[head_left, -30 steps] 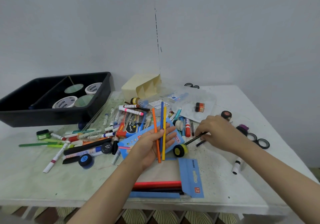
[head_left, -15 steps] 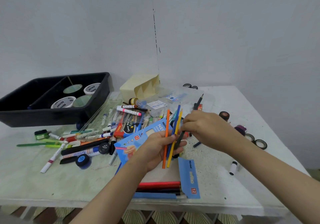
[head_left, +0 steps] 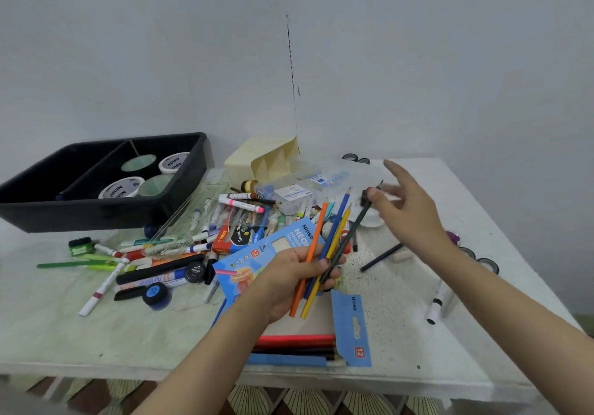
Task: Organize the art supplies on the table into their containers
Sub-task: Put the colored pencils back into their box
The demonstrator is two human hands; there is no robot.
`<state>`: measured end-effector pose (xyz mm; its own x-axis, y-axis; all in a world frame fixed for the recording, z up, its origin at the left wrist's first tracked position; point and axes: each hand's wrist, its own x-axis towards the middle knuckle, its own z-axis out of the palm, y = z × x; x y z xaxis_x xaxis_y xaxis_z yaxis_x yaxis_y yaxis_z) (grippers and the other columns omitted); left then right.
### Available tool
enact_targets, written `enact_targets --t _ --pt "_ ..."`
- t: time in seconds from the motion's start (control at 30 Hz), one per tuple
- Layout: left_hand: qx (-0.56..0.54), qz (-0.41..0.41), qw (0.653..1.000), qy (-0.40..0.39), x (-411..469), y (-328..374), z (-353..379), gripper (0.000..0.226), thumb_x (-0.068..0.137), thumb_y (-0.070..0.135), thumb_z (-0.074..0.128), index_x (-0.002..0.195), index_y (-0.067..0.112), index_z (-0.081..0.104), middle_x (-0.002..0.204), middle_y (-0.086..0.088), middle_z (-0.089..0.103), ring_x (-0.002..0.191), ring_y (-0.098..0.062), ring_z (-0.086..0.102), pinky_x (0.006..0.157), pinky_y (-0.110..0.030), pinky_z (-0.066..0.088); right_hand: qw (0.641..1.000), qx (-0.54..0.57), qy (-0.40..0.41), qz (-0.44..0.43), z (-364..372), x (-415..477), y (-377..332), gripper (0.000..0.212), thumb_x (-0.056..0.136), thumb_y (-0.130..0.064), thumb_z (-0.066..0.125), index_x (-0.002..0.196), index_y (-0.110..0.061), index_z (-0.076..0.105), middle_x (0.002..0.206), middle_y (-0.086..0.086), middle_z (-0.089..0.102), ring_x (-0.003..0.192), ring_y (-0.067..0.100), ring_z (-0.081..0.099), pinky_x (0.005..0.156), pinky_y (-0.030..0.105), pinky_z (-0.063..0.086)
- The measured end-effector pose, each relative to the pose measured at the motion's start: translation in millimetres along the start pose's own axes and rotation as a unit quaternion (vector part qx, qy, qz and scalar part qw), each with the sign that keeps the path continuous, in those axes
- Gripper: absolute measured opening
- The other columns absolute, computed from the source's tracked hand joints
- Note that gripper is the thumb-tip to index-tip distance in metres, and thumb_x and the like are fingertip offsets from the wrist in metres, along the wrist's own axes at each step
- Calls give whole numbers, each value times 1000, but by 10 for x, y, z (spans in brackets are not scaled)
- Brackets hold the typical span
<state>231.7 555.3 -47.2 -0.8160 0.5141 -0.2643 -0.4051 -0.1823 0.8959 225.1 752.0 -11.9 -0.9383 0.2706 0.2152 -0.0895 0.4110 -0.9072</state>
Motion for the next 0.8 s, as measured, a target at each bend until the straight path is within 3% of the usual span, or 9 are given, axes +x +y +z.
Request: enact_targets --t 0.1,0.2,0.43,0.63,0.8 --pt "4 -10 1000 -10 -34 -12 -12 24 90 -10 44 99 -1 65 90 -11 72 69 -14 68 61 -22 56 984 162 -25 64 -2 16 -21 46 91 -14 60 135 -17 48 85 2 73 73 18 71 62 23 56" --pt "-2 -25 999 -30 -71 -24 -37 24 91 -8 44 104 -1 63 96 -13 72 74 -16 69 63 -23 56 976 205 -41 60 20 -29 -52 36 89 -6 61 124 -13 57 83 5 73 69 20 72 59 23 56" --pt "-2 -40 997 -59 -142 -45 -64 30 91 -3 45 118 -7 56 101 -15 70 74 -17 68 63 -24 55 984 141 -77 73 98 -117 -45 25 85 -13 68 109 -18 66 85 12 74 76 23 69 64 27 59" --pt "12 -49 996 -69 -195 -43 -67 27 92 -3 44 113 -2 60 97 -12 72 75 -16 69 65 -25 56 973 192 -108 72 120 -199 -98 13 87 -8 64 97 -15 67 81 8 74 71 19 72 58 24 58" --pt "10 -55 996 -72 -234 -50 -82 27 92 -3 43 113 -2 60 99 -12 71 76 -16 69 65 -26 57 973 202 -93 70 145 -259 -122 15 86 -5 65 99 -11 68 76 1 74 68 12 71 57 20 56"
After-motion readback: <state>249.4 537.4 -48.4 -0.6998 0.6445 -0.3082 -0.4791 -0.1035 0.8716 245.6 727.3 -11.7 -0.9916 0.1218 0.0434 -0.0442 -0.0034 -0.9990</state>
